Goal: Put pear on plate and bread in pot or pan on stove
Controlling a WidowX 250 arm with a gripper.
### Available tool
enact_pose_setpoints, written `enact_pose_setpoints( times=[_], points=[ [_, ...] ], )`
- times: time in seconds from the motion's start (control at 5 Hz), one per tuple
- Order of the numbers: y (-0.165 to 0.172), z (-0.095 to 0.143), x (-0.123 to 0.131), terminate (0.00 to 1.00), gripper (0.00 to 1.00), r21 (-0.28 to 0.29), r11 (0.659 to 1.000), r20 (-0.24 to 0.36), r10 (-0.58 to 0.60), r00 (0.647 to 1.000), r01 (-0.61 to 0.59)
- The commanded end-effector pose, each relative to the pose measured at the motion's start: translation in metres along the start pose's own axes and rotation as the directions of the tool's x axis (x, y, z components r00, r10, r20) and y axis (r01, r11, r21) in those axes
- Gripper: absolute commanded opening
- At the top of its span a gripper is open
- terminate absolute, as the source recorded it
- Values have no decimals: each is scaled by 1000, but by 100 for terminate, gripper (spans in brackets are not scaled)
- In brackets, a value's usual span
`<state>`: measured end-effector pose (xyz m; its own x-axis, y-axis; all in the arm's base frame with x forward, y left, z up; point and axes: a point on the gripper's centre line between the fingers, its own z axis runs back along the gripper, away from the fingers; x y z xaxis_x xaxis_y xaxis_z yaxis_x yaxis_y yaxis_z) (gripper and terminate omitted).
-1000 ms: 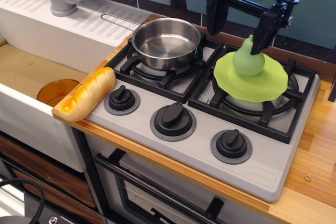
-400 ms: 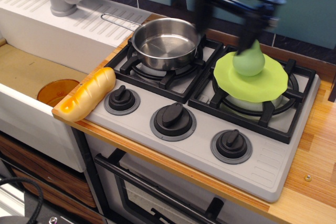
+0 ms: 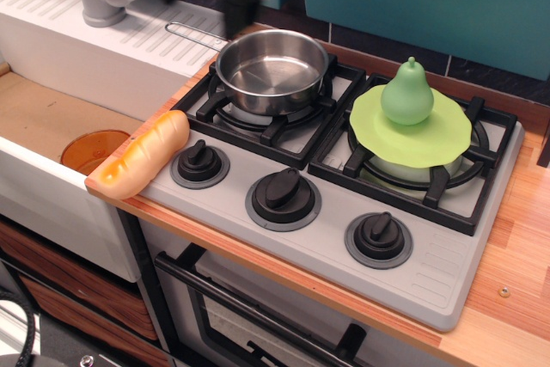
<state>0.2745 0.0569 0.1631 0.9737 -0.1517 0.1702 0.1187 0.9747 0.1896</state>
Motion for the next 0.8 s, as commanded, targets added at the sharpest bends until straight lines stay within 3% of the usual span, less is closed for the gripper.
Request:
enact_pose_setpoints(
  times=[0.0, 0.6],
  points=[
    [32, -9, -5, 0, 100, 33, 999, 38, 39, 998, -40],
    [43, -66, -35, 0, 100, -40, 994, 61, 105, 993, -103]
  ],
)
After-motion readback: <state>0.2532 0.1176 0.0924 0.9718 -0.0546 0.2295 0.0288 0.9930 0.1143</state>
